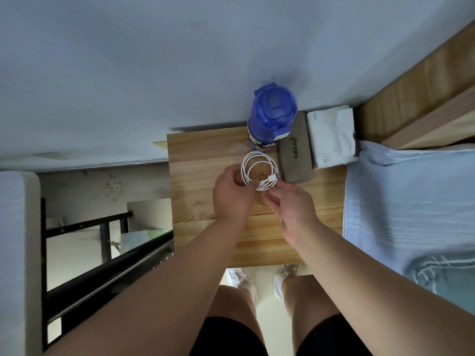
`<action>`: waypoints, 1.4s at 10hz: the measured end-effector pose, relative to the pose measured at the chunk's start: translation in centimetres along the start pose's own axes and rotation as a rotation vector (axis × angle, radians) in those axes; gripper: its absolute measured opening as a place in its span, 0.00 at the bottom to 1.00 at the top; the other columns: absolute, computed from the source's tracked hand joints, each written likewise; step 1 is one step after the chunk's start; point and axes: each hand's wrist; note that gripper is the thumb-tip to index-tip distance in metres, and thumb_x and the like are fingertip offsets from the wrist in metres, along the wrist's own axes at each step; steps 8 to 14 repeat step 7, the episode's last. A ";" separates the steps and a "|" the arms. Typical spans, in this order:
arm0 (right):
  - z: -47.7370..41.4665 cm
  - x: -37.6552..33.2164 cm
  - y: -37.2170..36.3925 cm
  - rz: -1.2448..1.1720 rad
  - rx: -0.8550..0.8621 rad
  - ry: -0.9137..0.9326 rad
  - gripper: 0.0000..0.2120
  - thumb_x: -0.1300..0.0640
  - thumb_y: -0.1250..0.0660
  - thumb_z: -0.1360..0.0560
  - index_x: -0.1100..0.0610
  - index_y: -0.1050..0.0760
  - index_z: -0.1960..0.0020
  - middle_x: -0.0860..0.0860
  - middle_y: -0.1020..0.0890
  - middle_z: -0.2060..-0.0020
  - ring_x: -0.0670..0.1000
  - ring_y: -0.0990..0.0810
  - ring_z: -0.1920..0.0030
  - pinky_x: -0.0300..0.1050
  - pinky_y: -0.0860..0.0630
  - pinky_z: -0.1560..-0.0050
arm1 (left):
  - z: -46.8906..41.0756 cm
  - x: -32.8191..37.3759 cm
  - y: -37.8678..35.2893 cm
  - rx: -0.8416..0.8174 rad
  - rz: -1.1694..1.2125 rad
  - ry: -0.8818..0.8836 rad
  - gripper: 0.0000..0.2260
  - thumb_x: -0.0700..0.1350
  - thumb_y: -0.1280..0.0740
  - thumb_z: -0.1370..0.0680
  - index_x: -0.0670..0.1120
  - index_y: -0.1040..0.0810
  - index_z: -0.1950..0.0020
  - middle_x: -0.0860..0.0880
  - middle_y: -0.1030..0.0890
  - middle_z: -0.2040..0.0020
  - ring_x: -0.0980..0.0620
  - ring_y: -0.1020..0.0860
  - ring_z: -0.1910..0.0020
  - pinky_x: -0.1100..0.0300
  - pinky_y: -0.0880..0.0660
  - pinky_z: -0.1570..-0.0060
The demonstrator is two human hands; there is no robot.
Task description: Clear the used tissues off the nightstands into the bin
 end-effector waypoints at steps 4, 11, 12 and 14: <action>0.3 0.9 0.5 -0.063 0.126 -0.078 0.10 0.70 0.31 0.22 0.64 0.21 0.42 0.58 0.14 0.54 0.52 0.13 0.57 0.50 0.18 0.38 | 0.4 -0.7 0.1 -0.008 -0.016 0.013 0.32 0.50 0.19 0.28 0.50 0.24 0.26 0.49 0.19 0.38 0.54 0.21 0.43 0.60 0.27 0.43; 4.2 -0.8 3.0 0.153 0.071 -0.140 0.03 0.63 0.32 0.19 0.62 0.20 0.50 0.55 0.17 0.65 0.52 0.17 0.67 0.46 0.14 0.64 | 3.2 -0.8 2.5 -0.042 0.092 0.148 0.15 0.49 0.24 0.23 0.49 0.17 0.38 0.50 0.15 0.49 0.50 0.16 0.51 0.53 0.20 0.46; 4.2 -0.8 3.0 0.153 0.071 -0.140 0.03 0.63 0.32 0.19 0.62 0.20 0.50 0.55 0.17 0.65 0.52 0.17 0.67 0.46 0.14 0.64 | 3.2 -0.8 2.5 -0.042 0.092 0.148 0.15 0.49 0.24 0.23 0.49 0.17 0.38 0.50 0.15 0.49 0.50 0.16 0.51 0.53 0.20 0.46; 4.2 -0.8 3.0 0.153 0.071 -0.140 0.03 0.63 0.32 0.19 0.62 0.20 0.50 0.55 0.17 0.65 0.52 0.17 0.67 0.46 0.14 0.64 | 3.2 -0.8 2.5 -0.042 0.092 0.148 0.15 0.49 0.24 0.23 0.49 0.17 0.38 0.50 0.15 0.49 0.50 0.16 0.51 0.53 0.20 0.46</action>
Point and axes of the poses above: each hand's wrist, its own z-axis away from the middle knuckle, its own y-axis out of the back of the hand, x = y × z
